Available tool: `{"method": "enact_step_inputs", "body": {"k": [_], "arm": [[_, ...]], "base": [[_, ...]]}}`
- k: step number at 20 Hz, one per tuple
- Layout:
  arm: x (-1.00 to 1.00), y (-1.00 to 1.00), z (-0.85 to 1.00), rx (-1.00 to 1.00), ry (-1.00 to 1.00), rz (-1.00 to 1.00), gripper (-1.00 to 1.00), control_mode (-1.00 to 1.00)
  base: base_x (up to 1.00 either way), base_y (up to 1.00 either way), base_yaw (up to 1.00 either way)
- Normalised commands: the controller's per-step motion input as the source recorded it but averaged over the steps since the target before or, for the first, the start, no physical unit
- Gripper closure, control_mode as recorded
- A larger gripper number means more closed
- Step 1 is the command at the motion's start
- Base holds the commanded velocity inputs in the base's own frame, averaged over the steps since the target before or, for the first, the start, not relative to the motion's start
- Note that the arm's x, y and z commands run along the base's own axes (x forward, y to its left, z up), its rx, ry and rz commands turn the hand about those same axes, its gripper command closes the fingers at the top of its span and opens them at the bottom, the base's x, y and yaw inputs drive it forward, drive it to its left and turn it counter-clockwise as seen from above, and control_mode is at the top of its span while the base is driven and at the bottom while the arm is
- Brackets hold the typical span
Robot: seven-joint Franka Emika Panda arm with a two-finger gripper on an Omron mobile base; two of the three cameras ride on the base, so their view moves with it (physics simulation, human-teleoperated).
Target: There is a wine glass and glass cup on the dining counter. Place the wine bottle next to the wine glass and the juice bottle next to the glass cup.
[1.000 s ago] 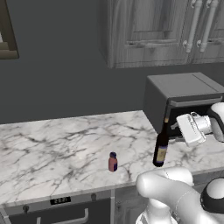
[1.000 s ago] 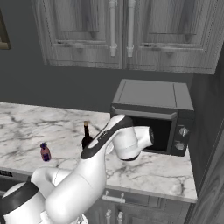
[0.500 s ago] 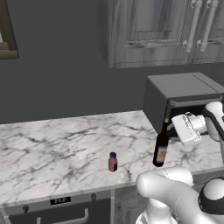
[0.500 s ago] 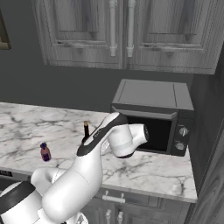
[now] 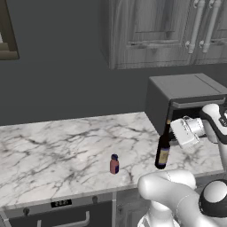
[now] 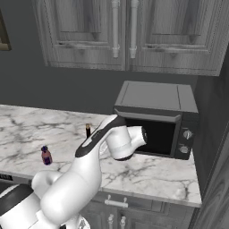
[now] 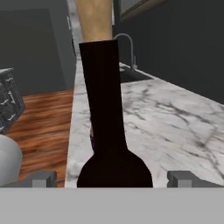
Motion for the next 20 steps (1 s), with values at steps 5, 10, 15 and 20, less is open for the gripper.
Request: {"method": "enact_step_inputs", "body": {"k": [5, 10, 15, 20], "arm": [[0.09, 0.04, -0.06, 0.00, 0.02, 0.04, -1.00, -1.00], [0.07, 0.08, -0.03, 0.00, 0.00, 0.03, -1.00, -1.00], [0.01, 0.18, -0.06, 0.00, 0.03, 0.01, -1.00, -1.00], [0.00, 0.20, -0.10, 0.03, 0.04, 0.00, -1.00, -1.00]], "base": [[0.00, 0.00, 0.00], [0.00, 0.00, 0.00], [0.00, 0.00, 0.00], [0.00, 0.00, 0.00]]}}
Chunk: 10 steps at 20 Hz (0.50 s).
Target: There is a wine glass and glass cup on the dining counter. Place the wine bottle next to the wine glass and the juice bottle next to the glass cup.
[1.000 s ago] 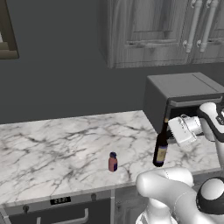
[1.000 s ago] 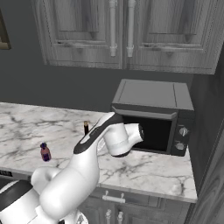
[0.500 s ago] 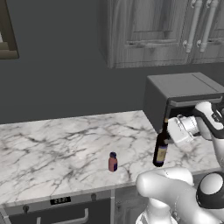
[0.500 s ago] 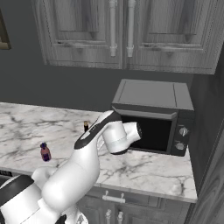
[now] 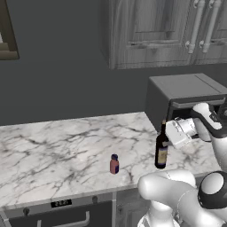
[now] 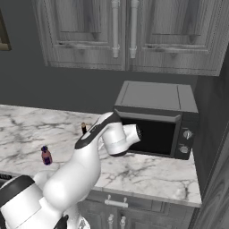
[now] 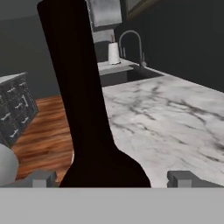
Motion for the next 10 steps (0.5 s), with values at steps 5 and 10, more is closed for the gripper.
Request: {"method": "enact_step_inputs", "body": {"k": [5, 10], "arm": [[0.00, 0.11, -0.07, 0.04, 0.02, 0.00, 1.00, -1.00], [-0.10, 0.00, 0.06, 0.02, 0.00, 0.00, 1.00, -1.00]], "base": [[0.00, 0.00, 0.00], [0.00, 0.00, 0.00]]}}
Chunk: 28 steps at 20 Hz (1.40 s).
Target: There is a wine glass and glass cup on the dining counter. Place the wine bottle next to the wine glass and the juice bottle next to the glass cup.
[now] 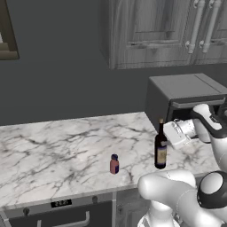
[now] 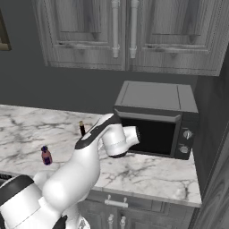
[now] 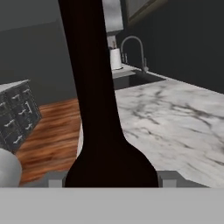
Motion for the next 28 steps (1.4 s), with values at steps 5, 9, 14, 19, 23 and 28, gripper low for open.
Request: {"method": "enact_step_inputs", "body": {"k": [5, 9, 14, 19, 23, 28], "arm": [[-0.22, 0.00, 0.33, 0.00, 0.00, 0.00, 1.00, -1.00], [-0.15, 0.01, 0.40, 0.00, 0.00, 0.03, 1.00, -1.00], [-0.09, 0.01, 0.31, 0.00, 0.00, 0.05, 1.00, -1.00], [0.00, 0.00, 0.10, 0.00, -0.04, 0.09, 1.00, -1.00], [0.00, 0.00, 0.04, 0.03, -0.03, 0.08, 1.00, -1.00], [0.00, 0.00, 0.03, 0.05, 0.00, 0.06, 1.00, -1.00]], "base": [[0.00, 0.00, 0.00], [0.00, 0.00, 0.00], [0.00, 0.00, 0.00], [0.00, 0.00, 0.00], [0.00, 0.00, 0.00], [0.00, 0.00, 0.00]]}}
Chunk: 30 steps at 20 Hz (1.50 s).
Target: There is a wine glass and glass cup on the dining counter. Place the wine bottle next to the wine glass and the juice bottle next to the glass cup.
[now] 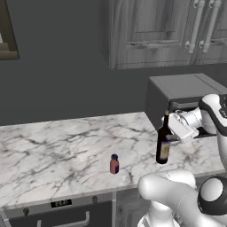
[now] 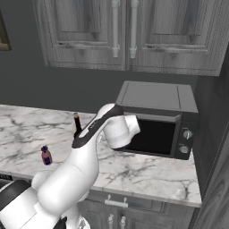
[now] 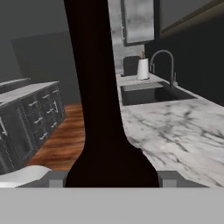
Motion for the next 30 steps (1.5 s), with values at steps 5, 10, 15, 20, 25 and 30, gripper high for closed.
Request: {"method": "enact_step_inputs", "body": {"k": [5, 10, 15, 20, 25, 30], "arm": [[0.00, 0.00, 0.01, 0.00, 0.00, 0.00, 1.00, -1.00], [0.00, 0.00, 0.00, 0.00, 0.00, 0.00, 1.00, -1.00], [0.00, 0.00, 0.00, 0.00, 0.00, 0.00, 1.00, 1.00], [0.00, 0.00, 0.00, 0.00, 0.00, 0.00, 1.00, 1.00], [0.00, 0.00, 0.00, 0.00, 0.00, 0.00, 1.00, 1.00], [0.00, 0.00, 0.00, 0.00, 0.00, 0.00, 1.00, 1.00]], "base": [[0.00, 0.00, 0.00], [0.00, 0.00, 0.00], [-0.07, 0.00, 0.00], [-0.41, 0.01, 0.00], [-0.56, 0.07, 0.02], [-0.42, 0.02, 0.38]]}}
